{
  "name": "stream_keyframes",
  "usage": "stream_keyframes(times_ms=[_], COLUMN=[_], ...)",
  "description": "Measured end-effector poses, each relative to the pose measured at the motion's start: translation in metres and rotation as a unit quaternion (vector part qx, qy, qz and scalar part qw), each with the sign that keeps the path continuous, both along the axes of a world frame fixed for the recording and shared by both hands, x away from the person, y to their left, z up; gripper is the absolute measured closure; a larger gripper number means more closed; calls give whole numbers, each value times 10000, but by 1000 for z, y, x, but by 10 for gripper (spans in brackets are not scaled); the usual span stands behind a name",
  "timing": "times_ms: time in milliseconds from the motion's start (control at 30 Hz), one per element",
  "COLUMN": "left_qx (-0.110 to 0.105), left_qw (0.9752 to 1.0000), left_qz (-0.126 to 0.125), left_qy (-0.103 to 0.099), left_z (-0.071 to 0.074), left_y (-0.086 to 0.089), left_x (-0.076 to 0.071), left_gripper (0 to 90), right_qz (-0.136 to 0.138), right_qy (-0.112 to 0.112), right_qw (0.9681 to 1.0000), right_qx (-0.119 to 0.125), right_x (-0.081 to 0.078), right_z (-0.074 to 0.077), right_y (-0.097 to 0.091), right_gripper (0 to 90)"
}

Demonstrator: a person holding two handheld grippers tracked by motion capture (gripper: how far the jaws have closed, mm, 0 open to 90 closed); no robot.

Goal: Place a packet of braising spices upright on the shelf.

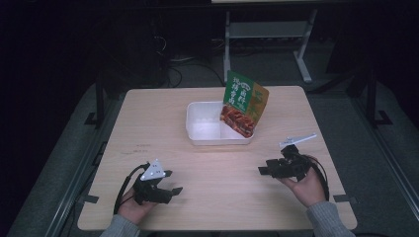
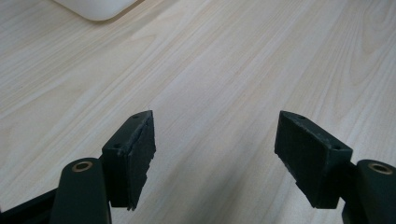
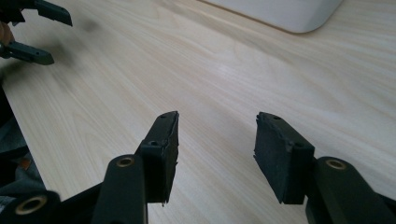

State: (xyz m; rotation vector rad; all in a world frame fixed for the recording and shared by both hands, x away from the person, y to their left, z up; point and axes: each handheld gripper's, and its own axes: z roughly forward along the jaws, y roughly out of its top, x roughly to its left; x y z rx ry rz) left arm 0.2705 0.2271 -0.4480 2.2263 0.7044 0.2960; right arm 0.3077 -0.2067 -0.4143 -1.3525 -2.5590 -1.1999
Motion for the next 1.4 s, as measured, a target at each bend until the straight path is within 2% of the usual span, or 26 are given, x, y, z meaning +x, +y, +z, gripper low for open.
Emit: stream_keyframes(times_ms=[900, 1100, 1400], left_qx=[42, 37, 38], left_qw=[10000, 10000, 10000], left_qz=[-50, -55, -80], left_qy=[-1, -2, -36], left_z=[0, 1, 2], left_y=[-1, -2, -4], left_x=[-1, -1, -2], left_gripper=[286, 286, 286], right_qz=[216, 263, 459], right_qy=[-25, -99, -89], right_qw=[9997, 9995, 9988], right_qx=[-78, -116, -116], right_x=[-19, -23, -32], right_z=[-21, -25, -32], right_y=[20, 22, 28], right_gripper=[476, 458, 452])
